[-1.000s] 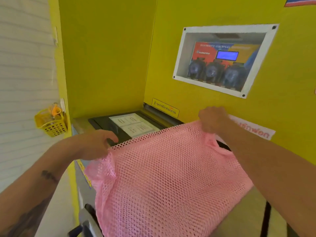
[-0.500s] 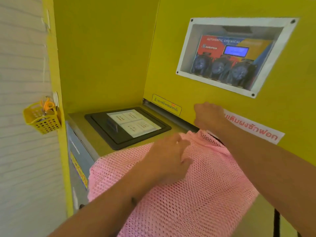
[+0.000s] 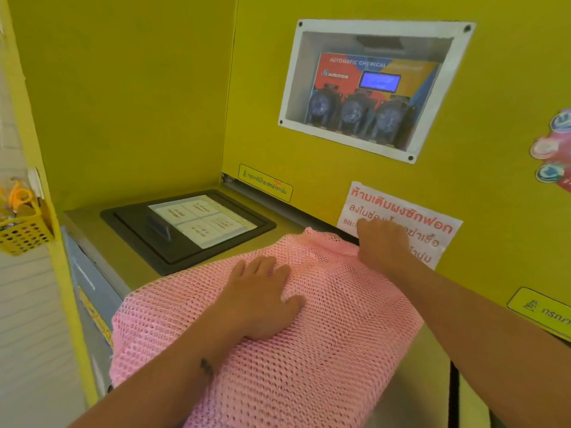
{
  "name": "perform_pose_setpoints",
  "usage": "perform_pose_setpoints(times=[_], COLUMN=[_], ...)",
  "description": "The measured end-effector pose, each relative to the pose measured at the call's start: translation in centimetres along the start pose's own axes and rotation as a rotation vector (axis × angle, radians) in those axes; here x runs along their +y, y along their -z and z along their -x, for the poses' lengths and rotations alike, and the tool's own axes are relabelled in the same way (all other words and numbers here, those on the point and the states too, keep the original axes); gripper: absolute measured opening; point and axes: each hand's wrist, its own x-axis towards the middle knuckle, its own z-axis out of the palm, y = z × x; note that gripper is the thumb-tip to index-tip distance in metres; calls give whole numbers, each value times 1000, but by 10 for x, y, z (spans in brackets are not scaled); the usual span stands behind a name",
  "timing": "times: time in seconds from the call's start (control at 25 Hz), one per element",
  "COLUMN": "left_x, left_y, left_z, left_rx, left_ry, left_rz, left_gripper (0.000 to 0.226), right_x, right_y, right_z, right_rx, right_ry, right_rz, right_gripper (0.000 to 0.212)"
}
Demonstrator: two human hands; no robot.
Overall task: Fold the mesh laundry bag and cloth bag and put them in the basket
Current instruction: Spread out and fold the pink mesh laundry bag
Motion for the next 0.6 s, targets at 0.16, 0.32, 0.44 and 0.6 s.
perform_pose_setpoints(times=[0.16, 0.32, 0.44, 0.6], left_x=[0, -3, -4, 37], left_y=[2, 1, 16, 58], left_z=[-3, -4, -3, 2], left_rx=[68, 110, 113, 255], left_ry=[62, 83, 107, 53], left_rz=[56, 61, 68, 197], left_gripper=[78, 71, 65, 44], right_x=[-14, -11, 14, 73], right_y=[-7, -19, -14, 17], right_z=[12, 15, 22, 74], right_rx=[-79, -184, -248, -319], right_ry=[52, 8, -25, 156], right_rz=[-344, -340, -587, -685], right_gripper=[13, 23, 40, 56])
